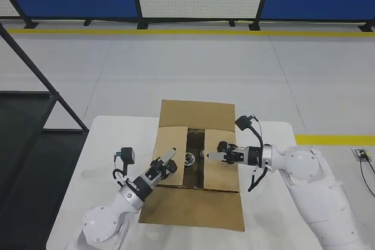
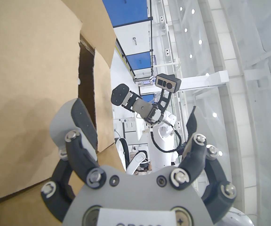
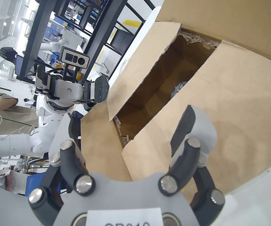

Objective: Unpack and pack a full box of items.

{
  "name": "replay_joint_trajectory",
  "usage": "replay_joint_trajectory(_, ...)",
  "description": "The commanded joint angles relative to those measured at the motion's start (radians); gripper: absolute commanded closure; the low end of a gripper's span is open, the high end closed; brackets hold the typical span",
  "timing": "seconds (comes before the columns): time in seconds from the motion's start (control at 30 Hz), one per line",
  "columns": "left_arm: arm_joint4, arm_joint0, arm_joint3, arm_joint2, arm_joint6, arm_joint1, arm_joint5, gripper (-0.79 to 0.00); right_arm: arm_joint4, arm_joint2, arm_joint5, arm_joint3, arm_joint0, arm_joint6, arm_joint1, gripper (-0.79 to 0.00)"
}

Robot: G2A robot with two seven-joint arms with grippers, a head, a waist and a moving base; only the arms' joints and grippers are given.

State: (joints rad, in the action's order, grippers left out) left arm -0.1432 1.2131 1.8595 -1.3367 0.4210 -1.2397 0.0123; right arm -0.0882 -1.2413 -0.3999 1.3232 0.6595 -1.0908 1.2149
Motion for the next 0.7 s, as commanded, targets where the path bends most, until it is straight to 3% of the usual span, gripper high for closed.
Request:
replay_joint_trajectory(0.0, -0.031, 0.02, 0.018, -0.032, 0.032, 0.004, -0.019, -0.785, 0.029, -0.023, -0.015, 0.001, 0.006, -0.011, -0.006, -0.785)
replay_joint_trajectory(0.1, -0.081, 0.067, 0.038, -0.113, 0.096, 0.015, -0.06, -0.785, 0.054, -0.06, -0.038, 0.017, 0.024, -0.059, -0.02, -0.785)
replay_joint_trajectory(0.4, -0.296, 0.258, 0.022, -0.412, 0.453, 0.055, -0.181, -0.785, 0.054, -0.06, -0.038, 0.017, 0.024, -0.059, -0.02, -0.785)
replay_joint_trajectory(0.67, -0.397, 0.303, -0.077, -0.528, 0.761, 0.085, -0.142, -0.785, -0.019, -0.056, 0.068, -0.111, -0.027, 0.231, -0.012, -0.785)
